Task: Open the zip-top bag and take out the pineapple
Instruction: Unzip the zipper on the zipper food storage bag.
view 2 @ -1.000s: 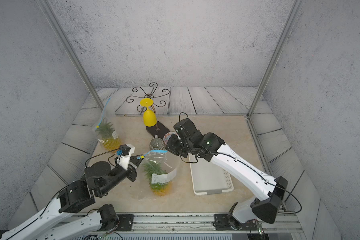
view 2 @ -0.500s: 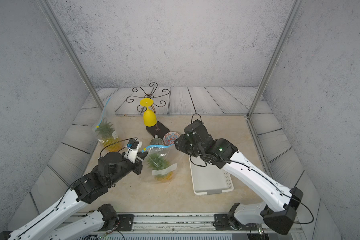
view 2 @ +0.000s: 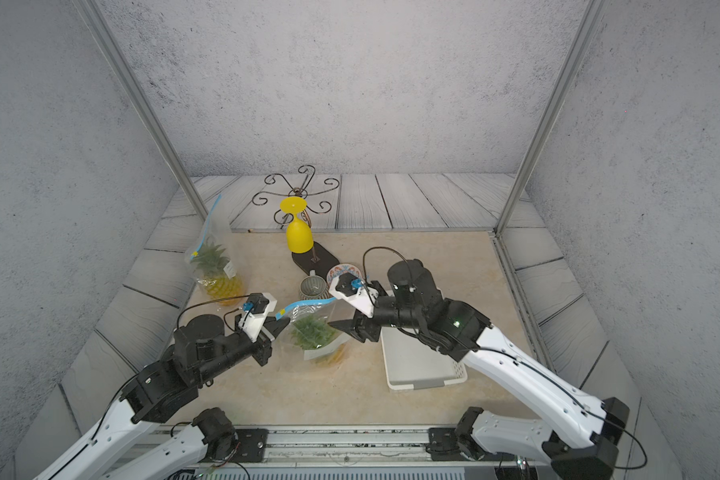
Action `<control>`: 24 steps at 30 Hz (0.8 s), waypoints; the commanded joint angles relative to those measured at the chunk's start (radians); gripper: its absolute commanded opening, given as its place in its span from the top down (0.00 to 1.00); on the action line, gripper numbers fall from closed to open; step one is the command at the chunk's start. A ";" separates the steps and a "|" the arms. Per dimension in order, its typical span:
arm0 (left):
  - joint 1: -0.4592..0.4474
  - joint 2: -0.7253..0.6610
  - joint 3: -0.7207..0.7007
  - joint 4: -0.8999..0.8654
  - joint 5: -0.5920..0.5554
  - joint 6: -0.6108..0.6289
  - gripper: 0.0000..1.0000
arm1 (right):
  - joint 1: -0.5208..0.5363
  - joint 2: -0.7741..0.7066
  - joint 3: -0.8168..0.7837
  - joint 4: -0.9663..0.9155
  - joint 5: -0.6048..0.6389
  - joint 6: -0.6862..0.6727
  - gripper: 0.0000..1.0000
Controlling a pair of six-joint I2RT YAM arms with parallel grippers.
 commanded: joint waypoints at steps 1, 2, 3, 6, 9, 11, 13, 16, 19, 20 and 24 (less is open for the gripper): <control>0.011 -0.011 0.025 -0.041 0.019 0.040 1.00 | -0.004 0.102 0.070 -0.062 -0.131 -0.188 0.32; 0.014 -0.016 0.023 -0.041 0.016 0.044 1.00 | -0.004 0.125 0.091 -0.063 -0.126 -0.184 0.32; 0.015 -0.020 0.024 -0.040 0.010 0.047 1.00 | -0.004 0.151 0.112 -0.072 -0.124 -0.184 0.31; 0.021 -0.025 0.031 -0.043 0.008 0.049 1.00 | -0.004 0.239 0.181 -0.158 -0.152 -0.214 0.30; 0.021 -0.025 0.035 -0.051 0.019 0.048 1.00 | -0.004 0.313 0.229 -0.198 -0.156 -0.203 0.31; 0.021 -0.024 0.039 -0.057 0.031 0.054 1.00 | -0.004 0.343 0.257 -0.198 -0.139 -0.188 0.31; 0.020 -0.025 0.043 -0.066 0.034 0.058 1.00 | -0.004 0.375 0.305 -0.222 -0.127 -0.177 0.32; 0.021 -0.027 0.051 -0.071 0.020 0.067 1.00 | -0.004 0.431 0.385 -0.308 -0.141 -0.183 0.33; 0.020 -0.028 0.059 -0.068 0.003 0.073 1.00 | -0.006 0.479 0.428 -0.392 -0.159 -0.194 0.36; 0.020 -0.026 0.063 -0.066 -0.001 0.072 1.00 | -0.005 0.482 0.423 -0.394 -0.167 -0.190 0.38; 0.022 -0.025 0.076 -0.054 -0.022 0.029 1.00 | -0.006 0.479 0.404 -0.385 -0.186 -0.156 0.56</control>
